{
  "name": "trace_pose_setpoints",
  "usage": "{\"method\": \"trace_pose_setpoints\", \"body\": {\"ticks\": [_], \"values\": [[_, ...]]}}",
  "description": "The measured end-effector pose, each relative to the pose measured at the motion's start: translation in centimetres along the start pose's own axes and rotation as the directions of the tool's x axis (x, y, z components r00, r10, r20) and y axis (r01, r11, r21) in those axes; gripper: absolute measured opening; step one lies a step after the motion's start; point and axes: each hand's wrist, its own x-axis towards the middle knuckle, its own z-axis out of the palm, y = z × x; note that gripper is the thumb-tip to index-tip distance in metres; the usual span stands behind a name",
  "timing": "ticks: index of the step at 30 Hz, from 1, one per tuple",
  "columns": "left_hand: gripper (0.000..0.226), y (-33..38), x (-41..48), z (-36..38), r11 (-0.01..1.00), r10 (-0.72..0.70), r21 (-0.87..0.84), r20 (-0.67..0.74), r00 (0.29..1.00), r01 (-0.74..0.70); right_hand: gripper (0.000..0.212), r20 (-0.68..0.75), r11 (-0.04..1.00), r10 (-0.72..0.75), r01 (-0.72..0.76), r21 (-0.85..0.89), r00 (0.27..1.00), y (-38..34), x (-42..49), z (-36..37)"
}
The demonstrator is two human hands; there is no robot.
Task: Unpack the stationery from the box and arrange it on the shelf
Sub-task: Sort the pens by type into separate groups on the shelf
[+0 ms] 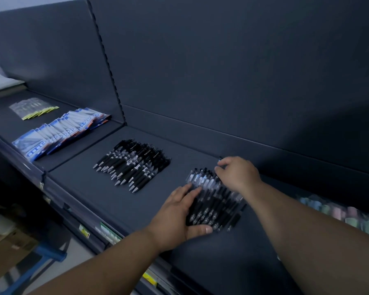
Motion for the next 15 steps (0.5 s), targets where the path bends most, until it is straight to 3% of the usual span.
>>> {"method": "trace_pose_setpoints", "body": {"ticks": [8,11,15], "values": [[0.101,0.1,0.0,0.1,1.000,-0.010,0.013,-0.001,1.000,0.010,0.025,-0.003,0.995,0.072,-0.071,0.072,0.997,-0.6,0.7,-0.2],[0.101,0.1,-0.1,0.0,1.000,-0.005,0.012,0.007,1.000,0.004,0.015,-0.044,0.947,0.174,-0.155,0.281,0.984,-0.7,0.6,-0.2],[0.102,0.3,0.0,-0.1,1.000,-0.023,-0.016,0.030,0.999,0.023,0.026,-0.145,0.805,0.285,-0.154,0.574,0.948,-0.4,-0.9,-1.0]]}}
